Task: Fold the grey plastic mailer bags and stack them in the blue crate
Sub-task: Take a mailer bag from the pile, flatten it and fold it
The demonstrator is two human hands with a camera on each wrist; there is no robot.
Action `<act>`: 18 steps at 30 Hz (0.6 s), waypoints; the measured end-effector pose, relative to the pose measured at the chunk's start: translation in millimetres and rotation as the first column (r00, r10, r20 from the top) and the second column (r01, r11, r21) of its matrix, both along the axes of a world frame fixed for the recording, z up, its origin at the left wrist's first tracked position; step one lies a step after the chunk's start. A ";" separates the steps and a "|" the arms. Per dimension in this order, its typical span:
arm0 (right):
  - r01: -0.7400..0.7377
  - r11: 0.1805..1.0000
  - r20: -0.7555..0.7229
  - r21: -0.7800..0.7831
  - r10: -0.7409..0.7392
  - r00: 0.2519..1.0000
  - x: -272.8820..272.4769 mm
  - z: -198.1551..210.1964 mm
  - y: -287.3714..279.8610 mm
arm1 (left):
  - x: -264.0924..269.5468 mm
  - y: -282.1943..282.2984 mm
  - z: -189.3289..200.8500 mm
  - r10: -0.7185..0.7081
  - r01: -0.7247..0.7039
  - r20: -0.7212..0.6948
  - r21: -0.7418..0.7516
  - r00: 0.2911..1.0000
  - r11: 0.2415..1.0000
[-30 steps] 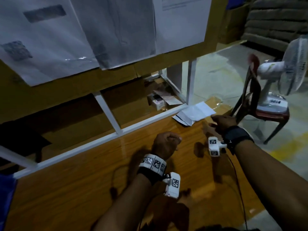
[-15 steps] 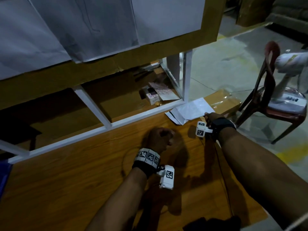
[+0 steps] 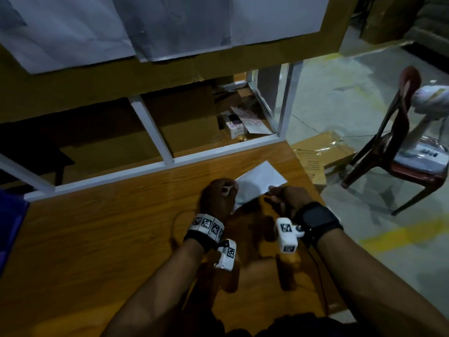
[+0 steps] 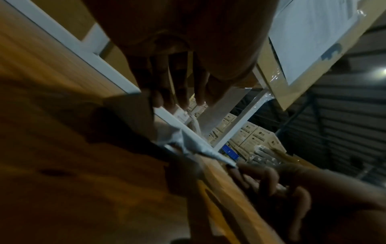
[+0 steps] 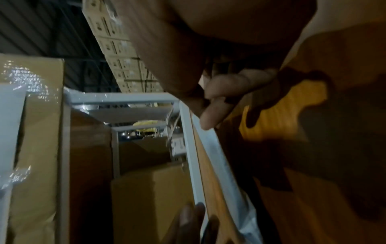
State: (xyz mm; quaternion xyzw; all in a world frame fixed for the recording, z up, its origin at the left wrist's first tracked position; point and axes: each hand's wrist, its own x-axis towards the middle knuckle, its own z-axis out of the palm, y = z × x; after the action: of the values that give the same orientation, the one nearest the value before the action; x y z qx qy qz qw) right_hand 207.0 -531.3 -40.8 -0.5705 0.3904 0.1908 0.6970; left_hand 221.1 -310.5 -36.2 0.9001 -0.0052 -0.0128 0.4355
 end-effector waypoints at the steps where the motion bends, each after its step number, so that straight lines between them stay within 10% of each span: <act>1: 0.015 0.999 0.009 0.029 -0.015 1.000 -12.8 -1.1 16.0 | -8.4 12.2 -5.8 -0.006 0.005 0.024 0.062 1.000 0.998; 18: -0.102 0.992 -0.034 0.067 0.105 0.994 -225.6 -19.1 305.8 | -181.0 313.2 -48.7 -0.406 0.441 -0.175 0.424 0.897 0.791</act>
State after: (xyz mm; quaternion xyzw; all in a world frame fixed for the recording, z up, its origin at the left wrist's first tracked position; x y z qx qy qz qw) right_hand -18.6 -225.5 -59.9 -0.5632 0.3666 0.2499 0.6971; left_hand 40.1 2.7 -84.9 0.9509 -0.1873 -0.1447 0.1996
